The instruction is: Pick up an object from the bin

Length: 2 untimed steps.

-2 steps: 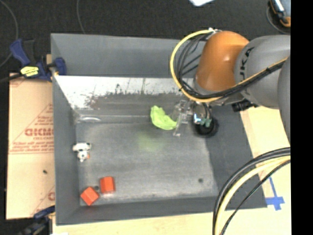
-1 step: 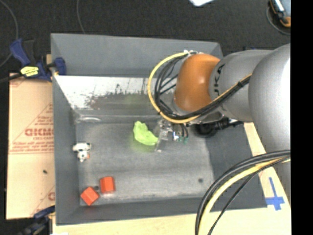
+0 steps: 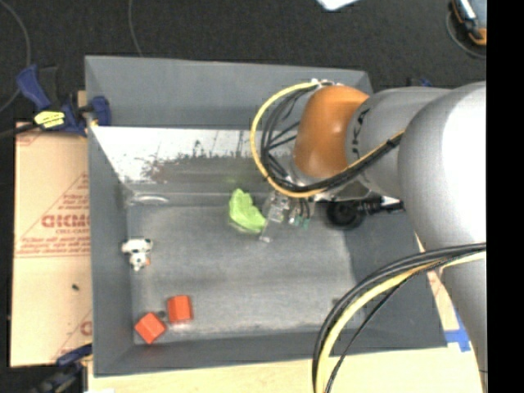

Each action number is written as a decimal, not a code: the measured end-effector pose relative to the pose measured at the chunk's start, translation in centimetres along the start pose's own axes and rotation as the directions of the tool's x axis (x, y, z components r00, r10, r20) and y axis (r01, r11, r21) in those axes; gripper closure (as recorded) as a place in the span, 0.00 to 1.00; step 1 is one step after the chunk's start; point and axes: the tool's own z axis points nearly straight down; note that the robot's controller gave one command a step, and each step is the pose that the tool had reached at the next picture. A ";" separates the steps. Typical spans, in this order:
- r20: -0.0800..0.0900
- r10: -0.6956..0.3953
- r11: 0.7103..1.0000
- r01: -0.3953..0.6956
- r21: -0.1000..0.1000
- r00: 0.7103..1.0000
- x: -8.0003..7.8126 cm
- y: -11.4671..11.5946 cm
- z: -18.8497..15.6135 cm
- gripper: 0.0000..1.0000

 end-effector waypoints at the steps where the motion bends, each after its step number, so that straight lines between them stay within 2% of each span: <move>1: -0.009 -0.155 0.988 0.155 -0.002 0.988 3.6 4.1 -0.2 1.00; 2: -0.009 -0.155 0.988 0.155 -0.002 0.988 3.6 4.1 -0.2 1.00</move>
Offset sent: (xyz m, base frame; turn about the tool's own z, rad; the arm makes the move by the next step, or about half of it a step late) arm 0.0000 0.0000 0.0000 0.0000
